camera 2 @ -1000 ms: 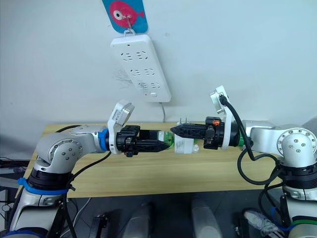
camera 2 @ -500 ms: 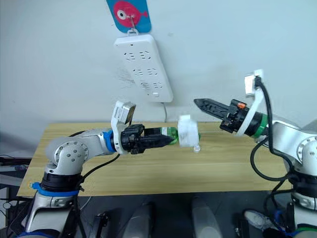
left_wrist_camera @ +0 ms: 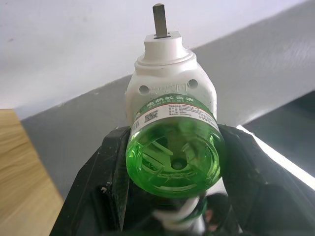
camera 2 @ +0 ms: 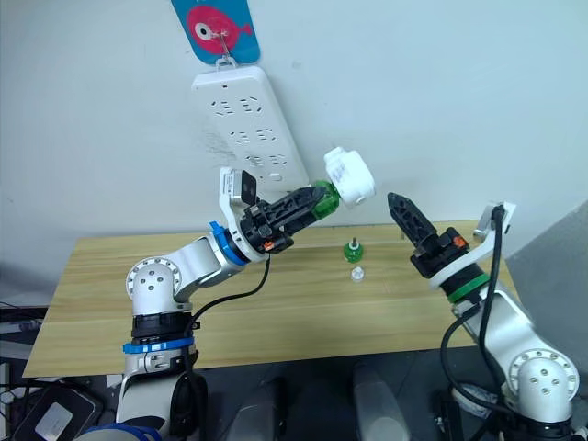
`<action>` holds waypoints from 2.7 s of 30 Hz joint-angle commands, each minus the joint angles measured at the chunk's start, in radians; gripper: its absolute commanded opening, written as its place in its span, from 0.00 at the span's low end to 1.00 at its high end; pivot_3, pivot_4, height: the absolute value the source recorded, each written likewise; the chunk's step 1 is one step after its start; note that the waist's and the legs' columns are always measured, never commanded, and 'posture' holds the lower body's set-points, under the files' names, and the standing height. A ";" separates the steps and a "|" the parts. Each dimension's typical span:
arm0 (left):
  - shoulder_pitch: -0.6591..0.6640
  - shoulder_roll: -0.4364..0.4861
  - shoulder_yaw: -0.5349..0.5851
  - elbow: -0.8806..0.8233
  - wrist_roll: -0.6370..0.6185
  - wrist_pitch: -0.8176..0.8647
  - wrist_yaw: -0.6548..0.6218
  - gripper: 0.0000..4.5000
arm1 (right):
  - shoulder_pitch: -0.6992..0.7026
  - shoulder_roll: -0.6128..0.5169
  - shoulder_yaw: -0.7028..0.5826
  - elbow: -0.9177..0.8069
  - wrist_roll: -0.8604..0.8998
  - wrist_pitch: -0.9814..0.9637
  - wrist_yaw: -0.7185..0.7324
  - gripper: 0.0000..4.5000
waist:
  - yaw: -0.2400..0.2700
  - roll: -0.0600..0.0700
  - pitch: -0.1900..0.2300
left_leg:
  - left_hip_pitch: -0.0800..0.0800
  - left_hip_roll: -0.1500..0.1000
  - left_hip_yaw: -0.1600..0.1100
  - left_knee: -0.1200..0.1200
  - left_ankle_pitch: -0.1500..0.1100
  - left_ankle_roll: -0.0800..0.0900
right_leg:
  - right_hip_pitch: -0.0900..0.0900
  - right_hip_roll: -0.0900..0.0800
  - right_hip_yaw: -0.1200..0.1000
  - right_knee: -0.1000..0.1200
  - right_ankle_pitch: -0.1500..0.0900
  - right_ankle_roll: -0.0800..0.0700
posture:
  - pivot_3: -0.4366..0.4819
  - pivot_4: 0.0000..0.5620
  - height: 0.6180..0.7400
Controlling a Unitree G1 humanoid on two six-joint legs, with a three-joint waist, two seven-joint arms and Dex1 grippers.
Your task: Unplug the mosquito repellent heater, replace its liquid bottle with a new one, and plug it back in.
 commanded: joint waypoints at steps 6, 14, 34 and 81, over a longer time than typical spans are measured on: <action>-0.007 -0.011 -0.020 -0.007 -0.224 -0.047 0.151 0.51 | -0.090 0.096 0.096 -0.044 -0.004 -0.072 0.011 1.00 | -0.005 0.000 -0.001 | 0.000 0.000 0.000 0.000 0.000 0.000 | 0.000 0.000 0.000 0.000 0.000 0.000 | 0.19 0.40 1.00; 0.024 0.002 -0.069 -0.039 -0.331 -0.085 0.216 0.51 | -0.189 0.133 0.136 0.019 0.004 -0.075 0.038 1.00 | -0.006 0.000 -0.003 | 0.000 0.000 0.000 0.000 0.000 0.000 | 0.000 0.000 0.000 0.000 0.000 0.000 | 0.21 0.39 1.00; 0.049 0.095 -0.145 -0.063 -0.340 -0.085 0.156 0.51 | -0.259 0.122 0.169 0.090 0.011 -0.025 0.071 1.00 | -0.005 0.000 -0.005 | 0.000 0.000 0.000 0.000 0.000 0.000 | 0.000 0.000 0.000 0.000 0.000 0.000 | 0.22 0.38 1.00; -0.022 0.427 -0.133 0.075 0.901 -0.695 -0.464 1.00 | -0.292 -0.289 0.197 -0.108 -0.218 0.169 0.281 0.69 | 0.033 0.000 -0.006 | 0.000 0.000 0.000 -0.001 0.000 0.000 | 0.000 0.000 0.000 -0.002 0.000 0.000 | 0.27 0.41 1.00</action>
